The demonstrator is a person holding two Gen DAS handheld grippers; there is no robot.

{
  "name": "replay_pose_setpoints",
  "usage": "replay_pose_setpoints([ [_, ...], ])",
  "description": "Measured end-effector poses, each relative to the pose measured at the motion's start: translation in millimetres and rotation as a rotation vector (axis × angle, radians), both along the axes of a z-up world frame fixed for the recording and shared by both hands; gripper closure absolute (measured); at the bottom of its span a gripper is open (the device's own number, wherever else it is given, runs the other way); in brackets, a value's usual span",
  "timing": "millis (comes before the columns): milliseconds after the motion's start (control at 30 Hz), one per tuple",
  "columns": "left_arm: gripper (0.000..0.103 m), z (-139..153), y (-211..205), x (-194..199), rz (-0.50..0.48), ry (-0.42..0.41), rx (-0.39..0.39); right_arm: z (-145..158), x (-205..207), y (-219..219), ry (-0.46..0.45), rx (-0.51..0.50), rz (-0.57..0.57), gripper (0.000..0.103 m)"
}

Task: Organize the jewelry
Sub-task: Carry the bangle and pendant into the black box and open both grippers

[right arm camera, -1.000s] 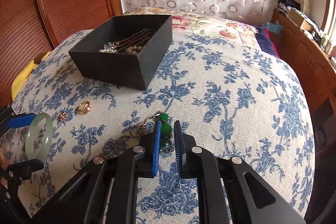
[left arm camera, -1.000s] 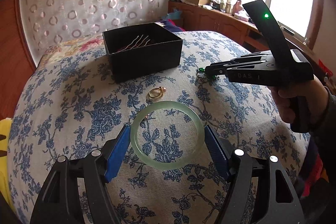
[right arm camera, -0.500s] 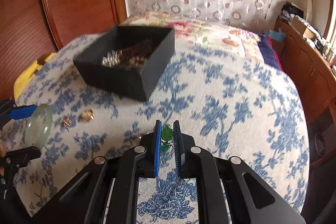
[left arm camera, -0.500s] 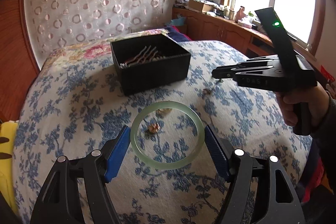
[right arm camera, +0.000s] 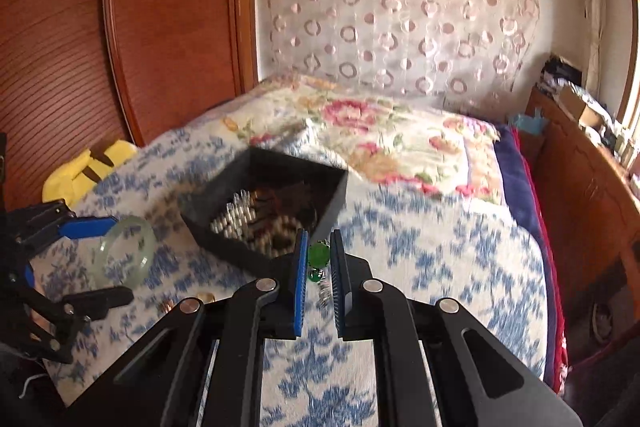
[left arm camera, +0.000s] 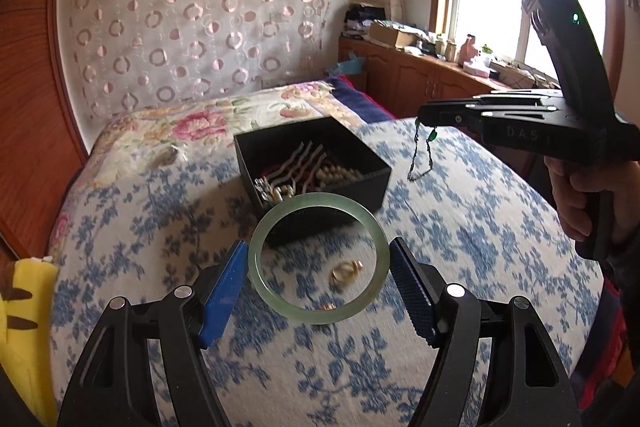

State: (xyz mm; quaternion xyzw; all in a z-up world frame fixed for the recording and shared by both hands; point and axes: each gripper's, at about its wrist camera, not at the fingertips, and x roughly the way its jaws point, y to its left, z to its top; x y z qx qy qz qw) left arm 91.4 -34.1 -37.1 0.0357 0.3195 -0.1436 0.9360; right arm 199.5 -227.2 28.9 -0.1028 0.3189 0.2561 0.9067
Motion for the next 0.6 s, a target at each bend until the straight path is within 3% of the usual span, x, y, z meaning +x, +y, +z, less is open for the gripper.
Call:
replay_pose_setpoints([
  [267,0.034,12,7,19,0.032,-0.028,0.001,18,26,19,0.016,0.064,0.015,0.091],
  [600,0.034,14,10,44,0.045,-0.016,-0.001,-7,43,34,0.112,0.063,0.033,0.090],
])
